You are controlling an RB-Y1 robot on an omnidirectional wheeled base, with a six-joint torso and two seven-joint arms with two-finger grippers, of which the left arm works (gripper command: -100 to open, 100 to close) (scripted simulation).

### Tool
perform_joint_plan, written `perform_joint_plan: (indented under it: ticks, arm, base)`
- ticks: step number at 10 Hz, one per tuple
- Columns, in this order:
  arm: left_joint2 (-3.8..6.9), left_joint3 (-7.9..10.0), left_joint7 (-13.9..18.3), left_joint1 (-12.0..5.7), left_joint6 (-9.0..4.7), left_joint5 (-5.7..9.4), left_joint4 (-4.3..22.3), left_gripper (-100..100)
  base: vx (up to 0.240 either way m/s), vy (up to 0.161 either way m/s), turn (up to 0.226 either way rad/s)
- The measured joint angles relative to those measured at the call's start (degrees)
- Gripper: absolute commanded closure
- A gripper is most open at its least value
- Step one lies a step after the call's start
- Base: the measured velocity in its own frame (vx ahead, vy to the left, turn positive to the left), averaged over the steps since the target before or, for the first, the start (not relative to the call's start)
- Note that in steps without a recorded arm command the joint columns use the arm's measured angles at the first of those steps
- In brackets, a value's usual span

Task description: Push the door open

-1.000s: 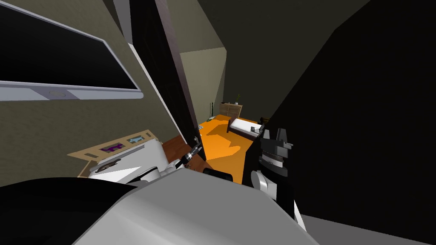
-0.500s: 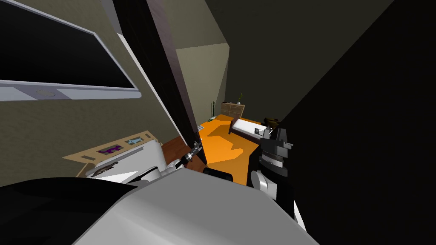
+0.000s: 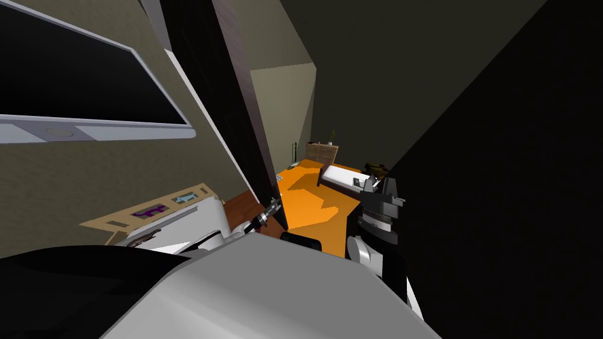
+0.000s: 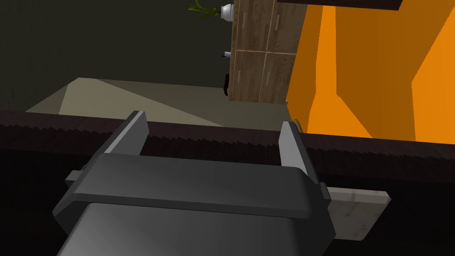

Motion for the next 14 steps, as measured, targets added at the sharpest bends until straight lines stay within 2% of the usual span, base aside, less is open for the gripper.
perform_joint_plan:
  ticks: [1, 2, 4, 7, 8, 9, 10, 11, 12, 13, 14]
  arm:
    - [0.27, 0.09, 0.0, 0.91, -0.08, -0.05, -1.0, -100]
    - [0.06, -0.15, 0.0, 1.13, 0.00, -0.23, -1.5, 100]
    - [-0.01, -0.11, -0.1, 0.75, -0.56, -0.19, -1.4, 100]
    - [-0.03, -0.14, 0.0, 0.83, -0.50, -0.19, -1.3, 100]
    - [-0.04, -0.14, 0.0, 0.84, -0.52, -0.20, -1.3, -100]
    - [0.25, 0.34, 0.3, 0.67, -1.76, -1.00, -0.1, -100]
    - [1.13, 1.01, 0.7, 1.60, -2.36, -1.77, -0.7, -100]
    - [1.18, 1.63, 1.1, 0.71, -4.24, -2.71, 2.3, -100]
    - [1.70, 1.97, 1.4, 1.08, -4.82, -3.13, 2.0, -100]
    - [2.03, 2.09, 1.6, 1.45, -4.43, -3.24, 1.1, -100]
    - [2.53, 2.53, 1.9, 1.60, -4.74, -3.83, 1.2, -100]
  base:
    - [0.003, 0.007, -0.032]
    - [-0.008, -0.026, -0.004]
    - [-0.009, -0.007, 0.012]
    - [0.000, 0.000, 0.000]
    - [-0.081, -0.030, 0.209]
    - [-0.140, -0.051, 0.253]
    - [-0.158, 0.017, 0.283]
    - [-0.113, 0.065, 0.076]
    - [-0.055, 0.045, -0.035]
    - [-0.092, 0.122, 0.187]
    - [-0.103, 0.180, 0.128]
